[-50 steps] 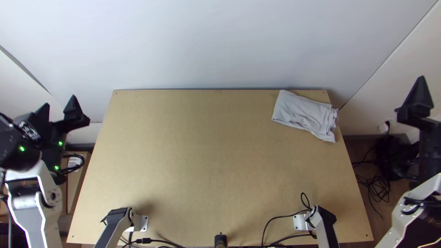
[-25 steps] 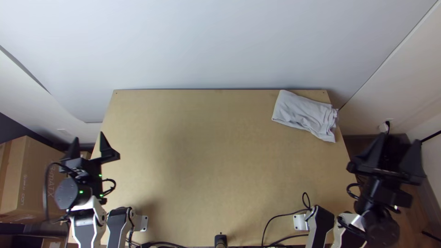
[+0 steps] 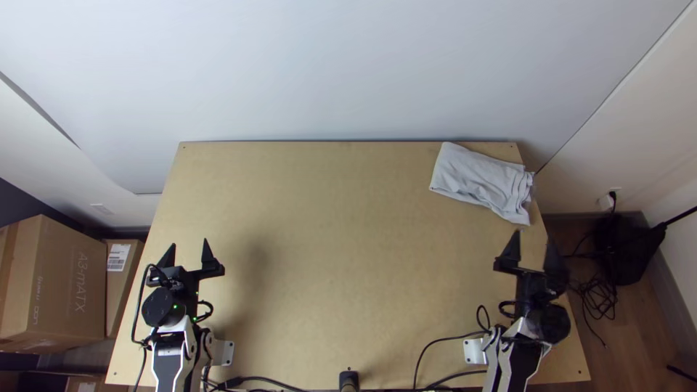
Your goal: Fold the t-shirt
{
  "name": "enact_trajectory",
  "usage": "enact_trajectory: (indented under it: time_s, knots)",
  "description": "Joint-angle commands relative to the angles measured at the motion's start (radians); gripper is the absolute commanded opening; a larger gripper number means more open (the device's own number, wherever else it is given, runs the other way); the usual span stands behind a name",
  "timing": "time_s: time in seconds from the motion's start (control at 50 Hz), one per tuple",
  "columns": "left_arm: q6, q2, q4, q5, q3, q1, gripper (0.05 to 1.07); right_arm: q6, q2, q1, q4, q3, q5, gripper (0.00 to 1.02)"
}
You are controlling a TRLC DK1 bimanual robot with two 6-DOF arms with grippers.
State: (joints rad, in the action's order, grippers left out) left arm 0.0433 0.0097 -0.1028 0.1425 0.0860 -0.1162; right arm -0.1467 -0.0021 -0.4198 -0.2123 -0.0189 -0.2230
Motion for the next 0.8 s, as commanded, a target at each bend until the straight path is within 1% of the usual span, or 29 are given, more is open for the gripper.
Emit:
enact_trajectory:
  time_s: [0.0,0.04,0.06,0.1,0.18,0.78]
  knots:
    - [-0.062,-0.004,-0.054,-0.027,-0.032,0.018,1.03,0.015,-0.006,0.059,0.179,0.016,0.010,0.99]
    - [-0.062,-0.004,-0.060,-0.049,-0.031,0.018,1.03,0.019,0.027,0.073,0.180,0.014,0.025,0.99]
    - [-0.062,-0.007,-0.060,-0.050,-0.031,0.018,1.03,0.021,0.039,0.075,0.180,0.014,0.043,0.99]
    - [-0.048,-0.010,-0.061,-0.050,-0.031,0.015,1.03,0.021,0.040,0.065,0.183,0.014,0.062,0.99]
    - [-0.039,-0.010,-0.061,-0.050,-0.031,0.000,1.03,0.022,-0.004,0.058,0.180,0.014,0.062,0.99]
    - [-0.039,-0.010,-0.061,-0.050,-0.031,0.000,1.03,0.022,-0.003,0.061,0.182,0.014,0.062,0.99]
